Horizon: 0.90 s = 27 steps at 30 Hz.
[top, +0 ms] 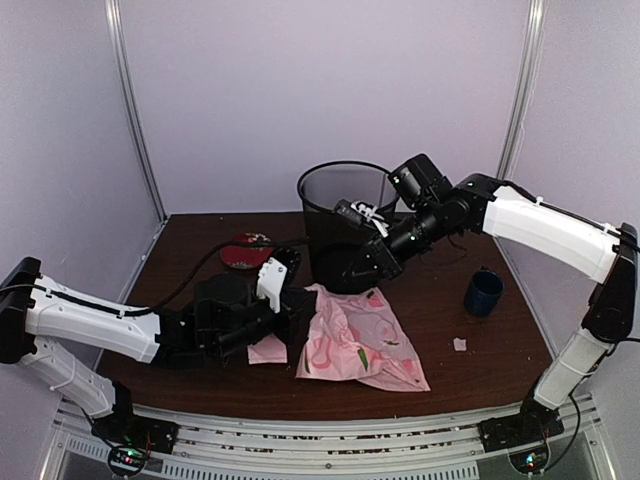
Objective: Put the trash bags into the trash bin
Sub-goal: Pass from the left arm to the right
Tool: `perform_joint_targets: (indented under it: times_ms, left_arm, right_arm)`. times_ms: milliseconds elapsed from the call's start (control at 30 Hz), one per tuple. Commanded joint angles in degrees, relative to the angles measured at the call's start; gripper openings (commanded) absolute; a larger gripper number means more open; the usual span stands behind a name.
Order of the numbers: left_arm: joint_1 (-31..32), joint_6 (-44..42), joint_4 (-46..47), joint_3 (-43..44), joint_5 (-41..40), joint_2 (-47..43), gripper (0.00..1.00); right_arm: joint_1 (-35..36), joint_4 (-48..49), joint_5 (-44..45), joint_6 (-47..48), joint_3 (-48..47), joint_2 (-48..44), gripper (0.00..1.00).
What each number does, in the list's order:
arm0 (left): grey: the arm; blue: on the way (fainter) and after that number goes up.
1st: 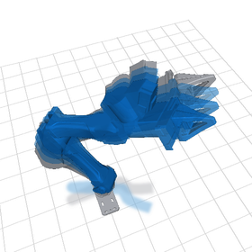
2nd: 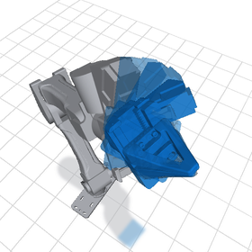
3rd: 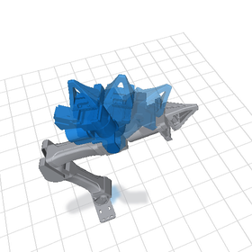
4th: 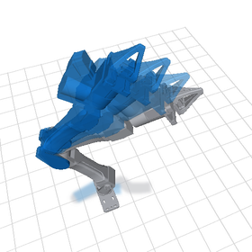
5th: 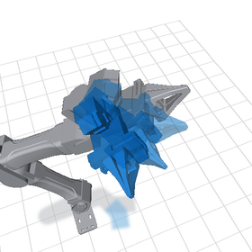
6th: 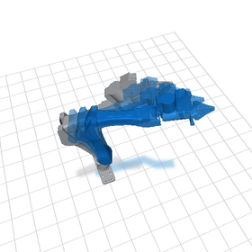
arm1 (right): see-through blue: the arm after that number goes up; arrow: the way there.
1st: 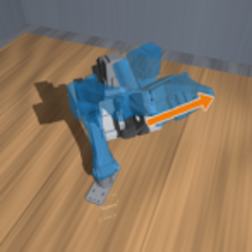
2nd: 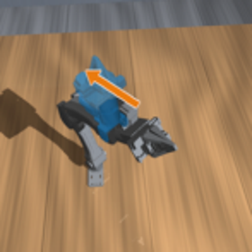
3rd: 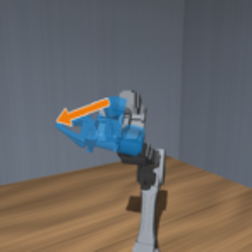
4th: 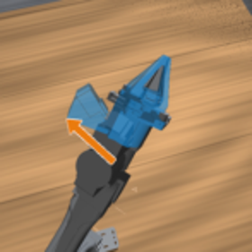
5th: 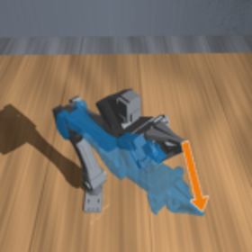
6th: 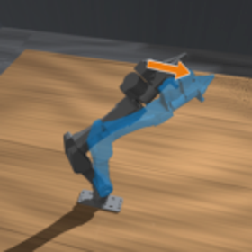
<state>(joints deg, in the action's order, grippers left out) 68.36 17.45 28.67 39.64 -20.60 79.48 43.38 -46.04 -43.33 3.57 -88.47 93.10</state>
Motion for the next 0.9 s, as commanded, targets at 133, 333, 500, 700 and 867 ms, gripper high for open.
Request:
perform_joint_targets:
  times_ms: [133, 333, 500, 700, 867]
  left_arm:
    - [0.11, -0.82, 4.27, 0.18, 0.05, -1.32, 0.0]
    - [0.11, -0.6, 3.09, 1.27, -1.03, -0.56, 0.0]
    - [0.11, -0.23, 3.01, 1.56, -0.71, -0.77, 0.0]
    - [0.11, -0.14, 2.56, 1.82, -0.67, -0.82, 0.0]
    - [0.2, 0.28, 2.51, 1.85, -0.15, -1.08, 0.0]
  right_arm:
    - [1.63, 0.07, -5.45, -0.39, -0.66, 1.57, 0.3]
    - [3.27, -3.21, -6.11, 1.21, -4.57, 5.12, 0.39]
    - [4.57, -3.28, -2.57, 0.72, -4.39, 6.17, 0.45]
    - [4.62, -2.2, -3.59, 0.0, -4.17, 7.09, 0.33]
    - [4.86, -0.28, -1.39, -1.81, -4.8, 7.41, 0.44]
